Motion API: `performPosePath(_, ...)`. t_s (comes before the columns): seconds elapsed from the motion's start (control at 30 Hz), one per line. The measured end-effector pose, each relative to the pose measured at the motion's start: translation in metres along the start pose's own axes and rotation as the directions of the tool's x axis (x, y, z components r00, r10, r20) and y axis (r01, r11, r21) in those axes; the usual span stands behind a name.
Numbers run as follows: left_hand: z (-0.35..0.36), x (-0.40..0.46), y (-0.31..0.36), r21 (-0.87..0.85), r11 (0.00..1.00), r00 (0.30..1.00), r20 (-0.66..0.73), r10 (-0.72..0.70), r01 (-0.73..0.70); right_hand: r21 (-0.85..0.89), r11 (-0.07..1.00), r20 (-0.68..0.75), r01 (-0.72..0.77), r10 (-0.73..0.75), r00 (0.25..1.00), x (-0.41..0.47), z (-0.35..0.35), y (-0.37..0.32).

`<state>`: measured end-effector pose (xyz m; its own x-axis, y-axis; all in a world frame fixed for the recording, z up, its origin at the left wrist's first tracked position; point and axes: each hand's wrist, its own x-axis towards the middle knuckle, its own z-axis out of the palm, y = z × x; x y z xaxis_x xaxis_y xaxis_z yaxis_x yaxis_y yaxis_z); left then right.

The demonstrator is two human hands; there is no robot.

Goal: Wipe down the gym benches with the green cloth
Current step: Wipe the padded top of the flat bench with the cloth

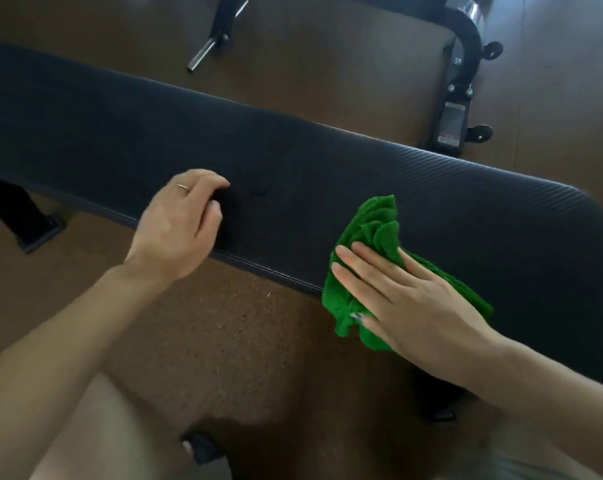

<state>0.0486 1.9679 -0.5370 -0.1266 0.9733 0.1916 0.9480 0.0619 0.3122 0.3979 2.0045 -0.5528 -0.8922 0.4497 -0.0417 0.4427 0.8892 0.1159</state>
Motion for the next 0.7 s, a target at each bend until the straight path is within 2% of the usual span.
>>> performPosePath(0.07, -0.006, 0.016, -0.029, -0.014, 0.998, 0.997, -0.046, -0.055, 0.054, -0.01, 1.0, -0.006, -0.001, 0.001, 1.0, 0.029, -0.003, -0.011)
performPosePath(0.13, -0.004, 0.028, -0.047, -0.033, 0.999, 0.998, -0.053, -0.041, 0.04, 0.003, 1.0, -0.003, -0.02, 0.02, 1.0, 0.062, -0.006, -0.027)
performPosePath(0.23, 0.005, 0.031, -0.053, -0.144, 0.987, 0.993, -0.077, -0.084, 0.072, 0.064, 0.995, -0.014, -0.075, 0.076, 0.997, 0.114, -0.011, -0.05)
performPosePath(0.3, 0.007, 0.029, -0.052, -0.174, 0.978, 0.987, -0.089, -0.136, 0.119, 0.128, 0.983, -0.029, -0.128, 0.133, 0.991, 0.145, -0.014, -0.063)
performPosePath(0.47, 0.004, 0.03, -0.054, -0.188, 0.979, 0.993, -0.078, -0.089, 0.073, 0.278, 0.907, -0.005, -0.317, 0.331, 0.944, 0.202, -0.018, -0.075)
performPosePath(0.6, 0.001, 0.03, -0.053, -0.173, 0.984, 0.998, -0.027, -0.056, 0.051, 0.346, 0.801, 0.059, -0.489, 0.501, 0.863, 0.231, -0.024, -0.053)
performPosePath(0.7, 0.001, 0.03, -0.058, -0.169, 0.985, 1.0, -0.019, -0.025, 0.021, 0.359, 0.67, 0.113, -0.65, 0.66, 0.743, 0.247, -0.025, -0.034)
